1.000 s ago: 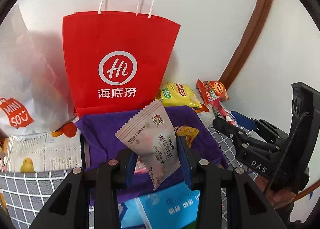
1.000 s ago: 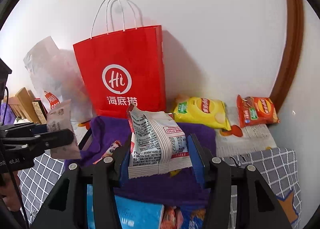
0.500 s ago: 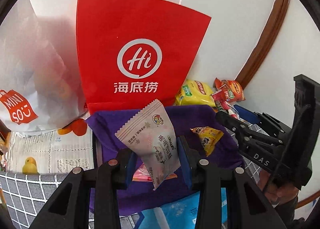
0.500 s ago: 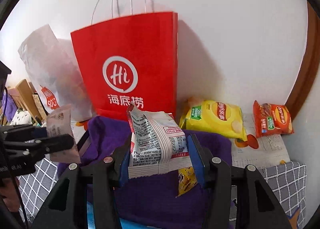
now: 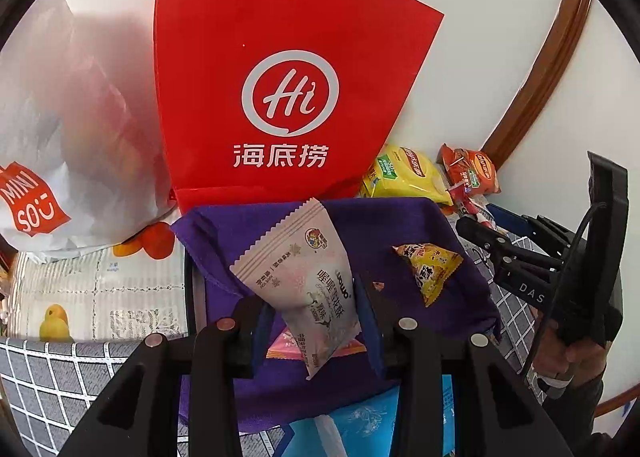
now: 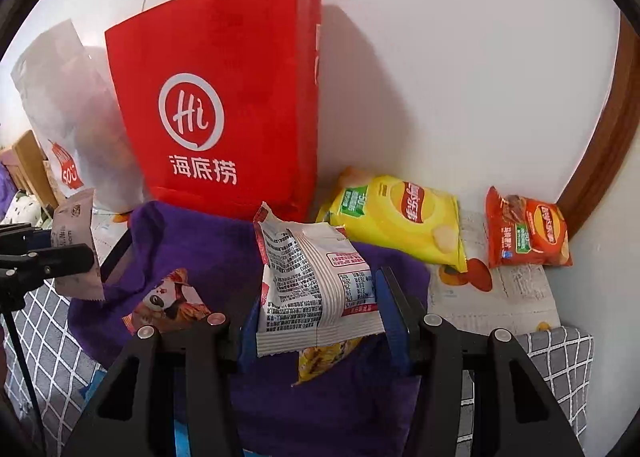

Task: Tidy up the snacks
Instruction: 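Carry white packet in right tool and pink sachet in left tool over purple towel, then open right tool to drop white packet while left tool releases pink sachet onto towel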

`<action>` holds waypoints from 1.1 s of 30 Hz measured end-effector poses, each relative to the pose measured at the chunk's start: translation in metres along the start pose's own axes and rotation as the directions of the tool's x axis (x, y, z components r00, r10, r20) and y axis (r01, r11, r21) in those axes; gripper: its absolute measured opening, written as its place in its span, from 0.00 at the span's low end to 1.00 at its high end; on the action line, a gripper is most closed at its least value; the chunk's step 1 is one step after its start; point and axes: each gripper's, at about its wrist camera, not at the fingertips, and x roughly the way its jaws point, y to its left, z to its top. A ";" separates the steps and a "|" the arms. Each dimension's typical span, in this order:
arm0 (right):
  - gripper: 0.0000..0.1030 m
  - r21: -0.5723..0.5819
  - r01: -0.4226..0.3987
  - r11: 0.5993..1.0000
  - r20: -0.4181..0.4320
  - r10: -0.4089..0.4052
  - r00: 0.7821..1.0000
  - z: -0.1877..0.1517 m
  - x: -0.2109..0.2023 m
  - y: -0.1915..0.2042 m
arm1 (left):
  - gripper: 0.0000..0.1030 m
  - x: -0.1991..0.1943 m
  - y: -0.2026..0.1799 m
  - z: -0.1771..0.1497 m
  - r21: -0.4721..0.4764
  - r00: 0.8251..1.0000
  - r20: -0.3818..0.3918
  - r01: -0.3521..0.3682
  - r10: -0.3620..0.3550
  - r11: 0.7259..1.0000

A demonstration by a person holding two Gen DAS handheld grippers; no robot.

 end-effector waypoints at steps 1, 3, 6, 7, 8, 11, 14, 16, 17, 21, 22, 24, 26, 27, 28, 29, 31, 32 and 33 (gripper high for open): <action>0.50 -0.003 0.000 1.000 -0.008 0.000 1.000 -0.001 0.002 0.000 | 0.36 0.000 0.000 0.000 0.002 1.000 0.000 -0.001 0.001 1.000; 0.50 -0.009 -0.001 1.000 -0.024 0.001 1.000 -0.003 0.007 0.002 | 0.36 0.001 0.001 0.000 0.004 1.000 -0.002 -0.003 0.003 1.000; 0.50 -0.028 -0.007 1.000 -0.051 0.005 0.999 -0.006 0.014 0.007 | 0.36 0.004 0.001 -0.001 0.004 1.000 -0.010 -0.004 0.004 1.000; 0.50 -0.040 -0.008 0.999 -0.059 0.006 0.998 -0.007 0.017 0.010 | 0.36 0.004 0.001 -0.001 0.004 1.000 -0.012 -0.005 0.005 1.000; 0.50 -0.046 -0.008 0.999 -0.062 0.005 0.998 -0.008 0.017 0.011 | 0.36 0.005 0.001 -0.001 0.005 1.000 -0.013 -0.006 0.006 1.000; 0.50 -0.066 -0.015 0.998 -0.081 0.010 0.997 -0.011 0.023 0.016 | 0.36 0.006 0.002 -0.001 0.004 1.000 -0.017 -0.004 0.004 1.000; 0.50 -0.079 -0.017 0.997 -0.106 0.009 0.994 -0.014 0.029 0.019 | 0.36 0.006 0.002 -0.001 0.005 1.000 -0.019 -0.004 0.004 1.000; 0.50 -0.082 -0.017 0.996 -0.121 0.007 0.993 -0.015 0.032 0.020 | 0.36 0.007 0.002 -0.001 0.003 1.000 -0.021 -0.005 0.005 1.000; 0.50 -0.077 -0.019 0.997 -0.130 0.009 0.992 -0.016 0.034 0.020 | 0.36 0.007 0.002 -0.002 0.003 1.000 -0.022 -0.005 0.005 1.000; 0.50 -0.054 -0.038 0.998 -0.125 0.031 0.992 -0.015 0.032 0.018 | 0.36 0.010 0.003 -0.002 0.001 1.000 -0.029 -0.004 0.004 1.000; 0.50 -0.059 -0.031 0.998 -0.124 0.023 0.992 -0.015 0.032 0.018 | 0.36 0.011 0.003 -0.002 0.000 0.999 -0.032 -0.002 0.002 1.000; 0.50 -0.064 -0.020 0.998 -0.114 0.013 0.993 -0.015 0.030 0.018 | 0.36 0.013 0.003 -0.003 -0.002 0.999 -0.041 0.002 -0.002 1.000; 0.50 -0.061 -0.027 0.998 -0.112 0.020 0.993 -0.013 0.029 0.016 | 0.36 0.016 0.003 -0.004 -0.002 0.999 -0.048 0.001 -0.001 1.000; 0.50 -0.057 -0.032 0.998 -0.111 0.025 0.994 -0.013 0.027 0.016 | 0.36 0.017 0.003 -0.004 -0.001 0.999 -0.051 0.001 -0.001 1.000; 0.50 -0.052 -0.035 0.998 -0.105 0.029 0.994 -0.012 0.024 0.015 | 0.36 0.018 0.002 -0.005 0.000 0.998 -0.055 0.002 -0.002 1.000; 0.51 -0.049 -0.035 0.998 -0.101 0.030 0.994 -0.011 0.023 0.014 | 0.36 0.020 0.001 -0.005 0.001 0.998 -0.059 0.003 -0.003 1.000; 0.51 -0.039 -0.033 0.999 -0.085 0.030 0.996 -0.009 0.017 0.012 | 0.36 0.022 0.000 -0.007 0.003 0.998 -0.068 0.008 -0.008 1.000; 0.51 -0.036 -0.033 0.999 -0.081 0.030 0.996 -0.008 0.015 0.011 | 0.36 0.024 -0.001 -0.007 0.005 0.997 -0.074 0.013 -0.012 1.000; 0.51 -0.031 -0.037 0.999 -0.074 0.035 0.997 -0.007 0.013 0.010 | 0.36 0.026 -0.002 -0.008 0.005 0.997 -0.080 0.018 -0.018 1.000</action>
